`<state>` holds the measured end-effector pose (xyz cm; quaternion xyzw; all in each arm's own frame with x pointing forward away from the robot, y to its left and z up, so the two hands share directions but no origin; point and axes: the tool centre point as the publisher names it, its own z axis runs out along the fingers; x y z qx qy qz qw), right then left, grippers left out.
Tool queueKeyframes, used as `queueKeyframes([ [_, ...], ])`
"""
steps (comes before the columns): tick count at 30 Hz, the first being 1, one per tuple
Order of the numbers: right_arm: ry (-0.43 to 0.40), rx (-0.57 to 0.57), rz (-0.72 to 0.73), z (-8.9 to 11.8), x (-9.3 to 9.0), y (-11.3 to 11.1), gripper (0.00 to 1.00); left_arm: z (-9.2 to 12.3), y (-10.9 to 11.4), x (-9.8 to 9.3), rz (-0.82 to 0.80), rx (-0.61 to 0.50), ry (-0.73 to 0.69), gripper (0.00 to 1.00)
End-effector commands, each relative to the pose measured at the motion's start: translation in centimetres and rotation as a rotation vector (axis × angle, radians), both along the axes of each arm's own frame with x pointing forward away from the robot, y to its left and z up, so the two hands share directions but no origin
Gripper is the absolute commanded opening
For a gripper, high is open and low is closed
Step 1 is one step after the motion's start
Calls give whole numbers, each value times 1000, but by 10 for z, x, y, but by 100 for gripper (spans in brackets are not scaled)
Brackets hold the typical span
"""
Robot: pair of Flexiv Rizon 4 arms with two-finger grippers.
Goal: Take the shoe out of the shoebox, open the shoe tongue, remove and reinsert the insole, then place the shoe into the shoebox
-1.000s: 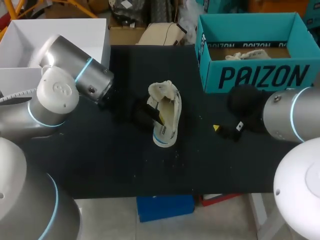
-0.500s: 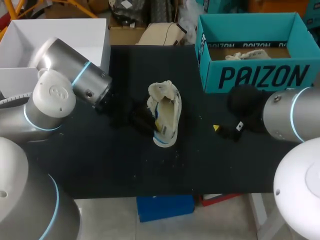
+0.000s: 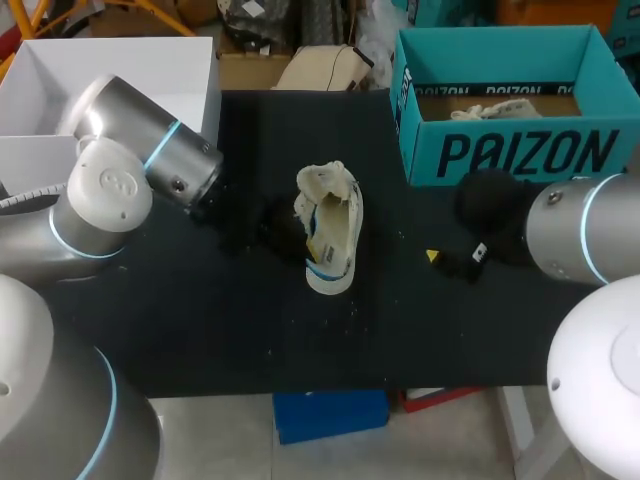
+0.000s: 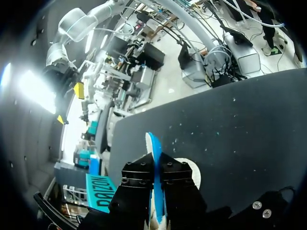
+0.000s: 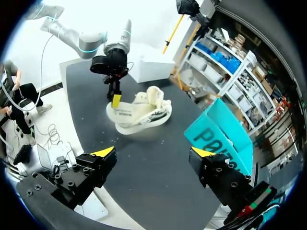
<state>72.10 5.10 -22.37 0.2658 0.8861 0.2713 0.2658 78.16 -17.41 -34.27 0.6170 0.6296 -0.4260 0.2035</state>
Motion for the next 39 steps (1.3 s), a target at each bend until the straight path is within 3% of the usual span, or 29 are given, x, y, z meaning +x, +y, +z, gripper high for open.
queueKeyframes([
  [1, -1, 2, 0, -1, -1, 0, 100, -6, -6, 9, -2, 2, 2, 0],
  [17, -1, 2, 0, -1, -1, 0, 100, -24, -13, 55, 44, 10, -4, 0],
  [27, -1, 2, 0, -1, -1, 0, 100, -25, -17, 68, 86, 59, -22, 0],
  [32, -1, 2, 0, -1, -1, 0, 100, -23, -19, 66, 81, 67, -25, 0],
  [35, -1, 2, 0, -1, -1, 0, 100, -20, -18, 61, 77, 68, -24, 45],
  [37, -1, 2, 0, -1, -1, 0, 100, -17, -18, 56, 70, 70, -27, 100],
  [39, -1, 2, 0, -1, -1, 0, 100, -13, -17, 51, 61, 71, -31, 100],
])
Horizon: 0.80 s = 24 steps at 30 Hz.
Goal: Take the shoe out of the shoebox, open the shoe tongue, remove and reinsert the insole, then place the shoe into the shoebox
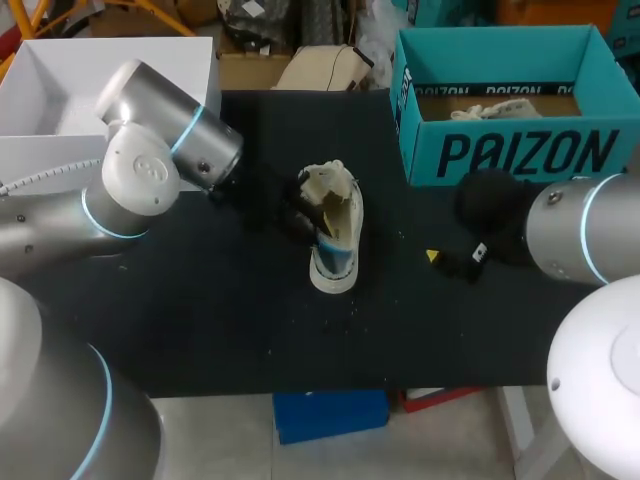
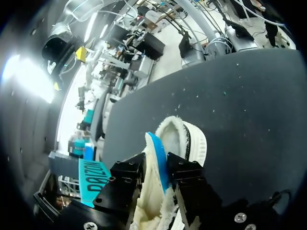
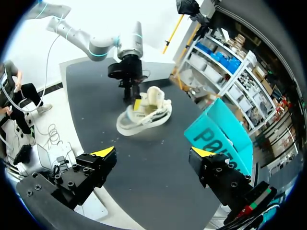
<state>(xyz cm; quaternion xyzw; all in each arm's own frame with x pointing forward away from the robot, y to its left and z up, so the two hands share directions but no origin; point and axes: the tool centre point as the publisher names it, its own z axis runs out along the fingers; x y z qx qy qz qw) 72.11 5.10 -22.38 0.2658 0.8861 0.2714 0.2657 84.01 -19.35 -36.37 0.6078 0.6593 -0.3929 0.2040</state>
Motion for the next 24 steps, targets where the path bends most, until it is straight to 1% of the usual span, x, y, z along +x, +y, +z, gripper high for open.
queueKeyframes([
  [1, -1, 2, 0, -1, -1, 0, 100, 11, 3, -10, -3, 9, -14, 100],
  [7, -1, 2, 0, -1, -1, 0, 100, 28, 10, -20, -9, 8, -40, 100],
  [12, -1, 2, 0, -1, -1, 0, 100, 31, 9, -24, -3, 29, -67, 99],
  [13, -1, 2, 0, -1, -1, 0, 100, 31, 9, -25, -5, 36, -73, 94],
  [14, -1, 2, 0, -1, -1, 0, 100, 31, 9, -26, -5, 48, -86, 85],
  [15, -1, 2, 0, -1, -1, 0, 100, 30, 9, -27, -4, 64, -99, 73],
  [16, -1, 2, 0, -1, -1, 0, 100, 30, 10, -28, -4, 80, -112, 55],
  [17, -1, 2, 0, -1, -1, 0, 100, 29, 11, -29, -3, 94, -121, 44],
  [19, -1, 2, 0, -1, -1, 0, 100, 27, 14, -29, 1, 126, -144, 39],
  [21, -1, 2, 0, -1, -1, 0, 100, 26, 16, -28, 8, 148, -154, 26],
  [22, -1, 2, 0, -1, -1, 0, 100, 25, 18, -27, 10, 159, -162, 24],
  [24, -1, 2, 0, -1, -1, 0, 100, 22, 20, -26, 15, 210, -203, 24],
])
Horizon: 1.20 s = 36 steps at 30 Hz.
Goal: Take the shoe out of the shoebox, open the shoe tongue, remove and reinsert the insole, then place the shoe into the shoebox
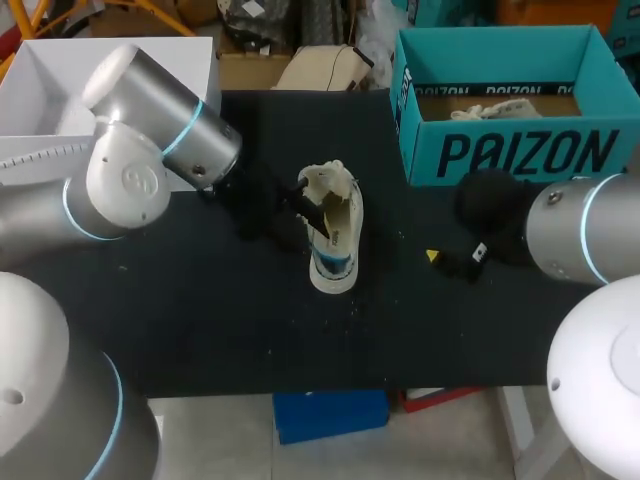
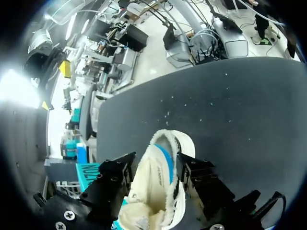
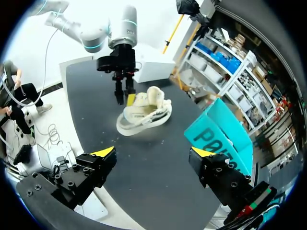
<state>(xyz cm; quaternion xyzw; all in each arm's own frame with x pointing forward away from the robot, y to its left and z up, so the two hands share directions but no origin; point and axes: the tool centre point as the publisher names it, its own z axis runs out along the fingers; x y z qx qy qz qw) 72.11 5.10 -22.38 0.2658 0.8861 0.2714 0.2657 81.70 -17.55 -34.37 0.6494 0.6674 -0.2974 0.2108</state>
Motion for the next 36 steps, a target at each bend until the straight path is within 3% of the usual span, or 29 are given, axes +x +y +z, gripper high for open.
queueKeyframes([
  [1, -1, 2, 0, -1, -1, 0, 100, 0, 3, -2, 18, 90, -68, 22],
  [8, -1, 2, 0, -1, -1, 0, 100, -9, 4, 3, 34, 142, -127, 23],
  [11, -1, 2, 0, -1, -1, 0, 100, -12, 3, 6, 39, 166, -158, 11],
  [18, -1, 2, 0, -1, -1, 0, 100, -19, 2, 12, 47, 204, -194, 7],
  [36, -1, 2, 0, -1, -1, 0, 100, -33, -16, 21, 2, 227, -165, 0],
])
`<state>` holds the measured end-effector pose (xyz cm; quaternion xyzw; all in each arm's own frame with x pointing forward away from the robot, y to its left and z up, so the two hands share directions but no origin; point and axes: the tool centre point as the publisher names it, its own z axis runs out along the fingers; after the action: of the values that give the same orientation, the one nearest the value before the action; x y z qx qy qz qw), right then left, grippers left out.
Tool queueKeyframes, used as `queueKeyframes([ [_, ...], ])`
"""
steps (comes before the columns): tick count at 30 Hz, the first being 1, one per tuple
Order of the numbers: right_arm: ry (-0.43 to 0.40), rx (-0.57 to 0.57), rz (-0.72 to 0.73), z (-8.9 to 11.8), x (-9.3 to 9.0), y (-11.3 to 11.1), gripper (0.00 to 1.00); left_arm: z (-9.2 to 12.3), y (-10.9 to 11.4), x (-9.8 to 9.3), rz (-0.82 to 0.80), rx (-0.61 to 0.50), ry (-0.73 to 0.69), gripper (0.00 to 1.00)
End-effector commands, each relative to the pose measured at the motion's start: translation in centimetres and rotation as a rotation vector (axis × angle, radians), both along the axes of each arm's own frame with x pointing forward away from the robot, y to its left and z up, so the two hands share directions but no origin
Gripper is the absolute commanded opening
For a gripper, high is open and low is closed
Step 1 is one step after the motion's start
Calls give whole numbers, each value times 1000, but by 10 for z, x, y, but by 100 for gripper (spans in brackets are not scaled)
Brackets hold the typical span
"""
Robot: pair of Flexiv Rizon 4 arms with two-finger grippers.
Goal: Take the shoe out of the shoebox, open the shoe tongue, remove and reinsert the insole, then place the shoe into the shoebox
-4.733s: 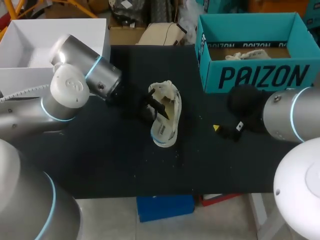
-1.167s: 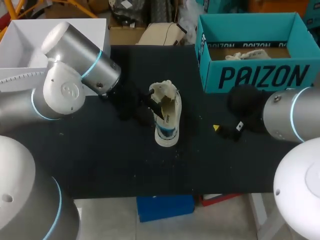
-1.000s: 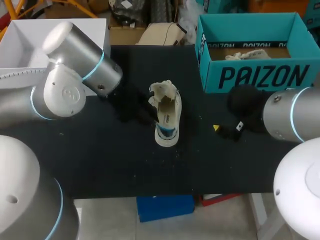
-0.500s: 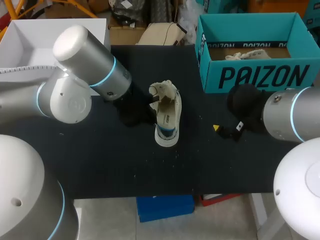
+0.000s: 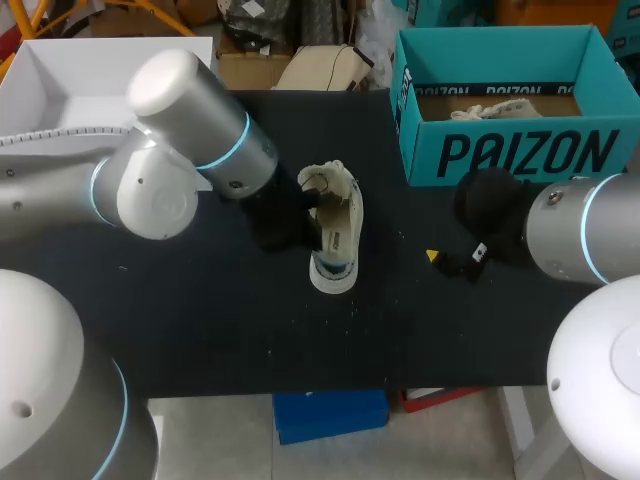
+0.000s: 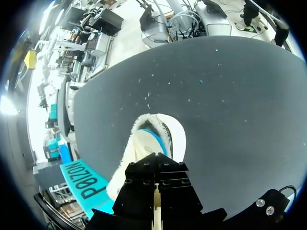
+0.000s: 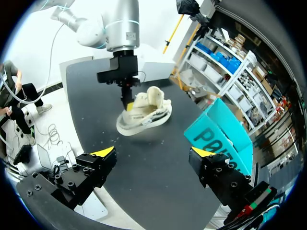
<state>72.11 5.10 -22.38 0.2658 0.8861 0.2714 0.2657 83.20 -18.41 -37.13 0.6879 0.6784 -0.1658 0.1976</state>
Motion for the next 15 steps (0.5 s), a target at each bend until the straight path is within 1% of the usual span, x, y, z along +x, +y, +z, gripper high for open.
queueKeyframes([
  [1, -1, 2, 0, -1, -1, 0, 100, -7, -8, 6, -9, 15, 11, 0],
  [7, -1, 2, 0, -1, -1, 0, 100, -19, -11, 6, -30, 75, 8, 0],
  [9, -1, 2, 0, -1, -1, 0, 100, -25, -12, 7, -43, 139, -52, 0],
  [11, -1, 2, 0, -1, -1, 0, 100, -27, -12, 8, -42, 124, -27, 0],
  [15, -1, 2, 0, -1, -1, 0, 100, -31, -14, 9, -45, 138, -36, 0],
])
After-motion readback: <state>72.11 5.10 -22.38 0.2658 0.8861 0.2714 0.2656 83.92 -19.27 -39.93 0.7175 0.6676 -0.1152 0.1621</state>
